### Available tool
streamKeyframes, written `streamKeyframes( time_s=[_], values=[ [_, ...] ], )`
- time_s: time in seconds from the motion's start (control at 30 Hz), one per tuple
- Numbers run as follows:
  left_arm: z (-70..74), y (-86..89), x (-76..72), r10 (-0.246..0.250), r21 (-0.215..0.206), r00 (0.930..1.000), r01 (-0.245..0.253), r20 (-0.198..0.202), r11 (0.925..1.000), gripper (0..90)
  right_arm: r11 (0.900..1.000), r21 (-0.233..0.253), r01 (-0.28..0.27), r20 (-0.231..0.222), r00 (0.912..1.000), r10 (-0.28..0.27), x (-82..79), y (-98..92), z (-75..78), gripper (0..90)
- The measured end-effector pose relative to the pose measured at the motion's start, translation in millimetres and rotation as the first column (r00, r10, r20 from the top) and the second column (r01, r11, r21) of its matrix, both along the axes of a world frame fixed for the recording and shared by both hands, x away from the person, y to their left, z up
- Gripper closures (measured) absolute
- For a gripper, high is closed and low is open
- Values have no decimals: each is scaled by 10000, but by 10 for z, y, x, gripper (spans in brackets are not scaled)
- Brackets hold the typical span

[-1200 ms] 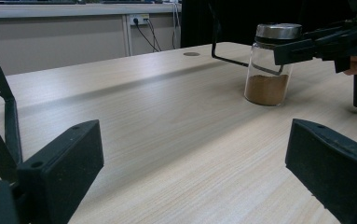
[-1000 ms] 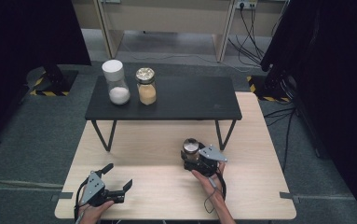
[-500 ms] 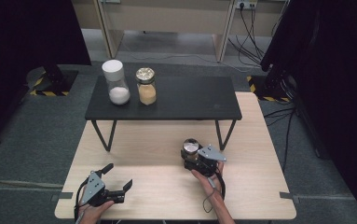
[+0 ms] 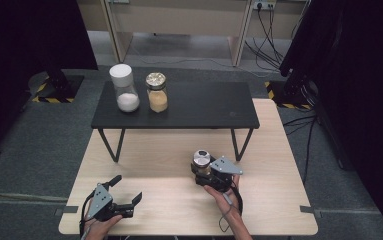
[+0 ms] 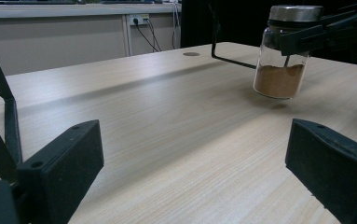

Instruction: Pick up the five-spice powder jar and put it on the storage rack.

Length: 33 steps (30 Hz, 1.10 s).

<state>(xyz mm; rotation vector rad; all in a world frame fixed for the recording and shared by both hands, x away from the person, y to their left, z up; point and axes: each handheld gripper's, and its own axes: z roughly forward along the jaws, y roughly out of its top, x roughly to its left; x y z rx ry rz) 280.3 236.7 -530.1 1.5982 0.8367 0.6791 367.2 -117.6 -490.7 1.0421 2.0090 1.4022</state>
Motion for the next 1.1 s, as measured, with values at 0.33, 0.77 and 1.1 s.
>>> streamKeyframes(
  time_s=[0.33,0.77,1.1],
  values=[
    [0,1,0,8,-8,10000,-8,3,10000,37,9989,14,-463,112,9989,463,-89,82,138,307],
    [0,0,0,1,-3,10000,-1,7,10000,37,9964,107,-837,98,9965,836,-154,149,240,307],
    [0,0,0,4,0,10000,-4,4,10000,38,9950,172,-985,95,9951,983,-184,166,309,308]
  ],
)
